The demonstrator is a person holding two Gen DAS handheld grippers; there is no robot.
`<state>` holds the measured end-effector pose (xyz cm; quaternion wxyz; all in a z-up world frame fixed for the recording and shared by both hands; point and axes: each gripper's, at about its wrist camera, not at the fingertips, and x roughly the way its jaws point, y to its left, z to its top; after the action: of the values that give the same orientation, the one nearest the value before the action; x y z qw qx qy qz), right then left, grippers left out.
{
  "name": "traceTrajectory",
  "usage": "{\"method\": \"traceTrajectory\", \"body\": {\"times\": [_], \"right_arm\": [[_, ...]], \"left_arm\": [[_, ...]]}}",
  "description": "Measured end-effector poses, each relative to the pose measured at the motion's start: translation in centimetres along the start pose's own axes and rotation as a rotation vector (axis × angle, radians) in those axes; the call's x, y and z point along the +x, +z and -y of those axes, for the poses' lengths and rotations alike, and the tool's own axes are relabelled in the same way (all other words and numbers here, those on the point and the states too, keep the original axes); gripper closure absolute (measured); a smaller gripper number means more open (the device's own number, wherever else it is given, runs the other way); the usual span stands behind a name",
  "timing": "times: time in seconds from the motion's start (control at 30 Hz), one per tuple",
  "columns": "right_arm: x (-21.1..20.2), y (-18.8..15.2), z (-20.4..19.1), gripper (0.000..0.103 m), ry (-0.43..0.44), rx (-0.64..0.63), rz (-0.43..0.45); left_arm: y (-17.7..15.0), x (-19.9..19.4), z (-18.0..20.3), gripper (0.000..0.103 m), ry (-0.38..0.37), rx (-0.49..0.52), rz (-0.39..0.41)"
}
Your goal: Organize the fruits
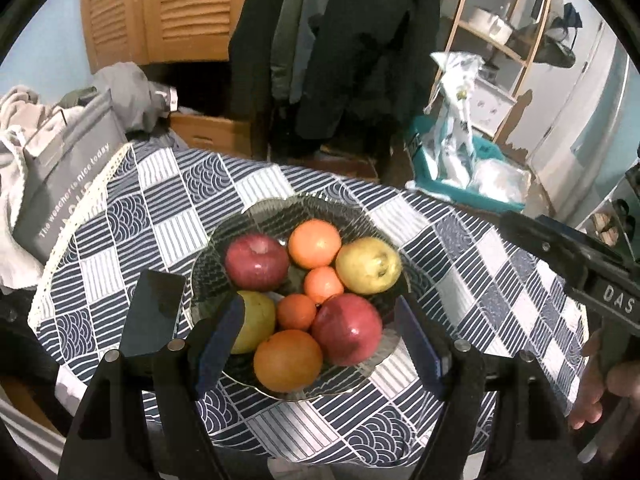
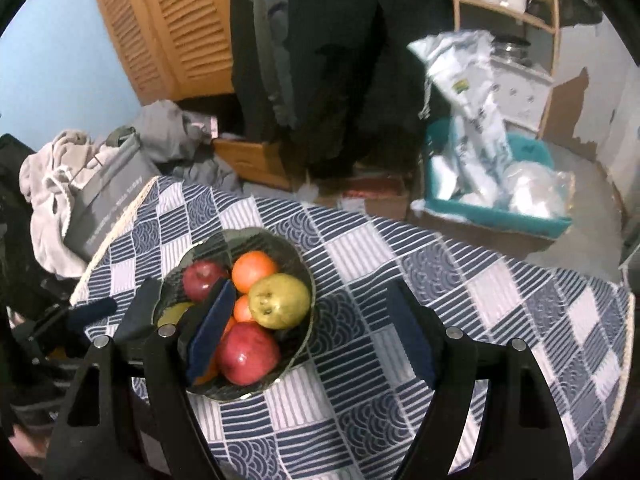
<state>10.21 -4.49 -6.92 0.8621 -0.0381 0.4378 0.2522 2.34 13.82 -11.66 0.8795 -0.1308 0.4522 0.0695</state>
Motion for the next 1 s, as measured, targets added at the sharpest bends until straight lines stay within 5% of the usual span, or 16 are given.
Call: {"method": "traceTrajectory", "body": {"times": [0.3, 1.0], "right_arm": [[-5.6, 0.1, 0.3, 0.022, -0.078, -0.046, 0.094], [-13.6, -0.2, 0.6, 0.021, -0.187, -0.078, 0.251]], "left_arm": [[0.7, -3.0, 1.8, 0.024, -0.021, 0.03, 0.06], [1.3, -10.0, 6.9, 0.006, -0.012, 0.166, 0.268]]}}
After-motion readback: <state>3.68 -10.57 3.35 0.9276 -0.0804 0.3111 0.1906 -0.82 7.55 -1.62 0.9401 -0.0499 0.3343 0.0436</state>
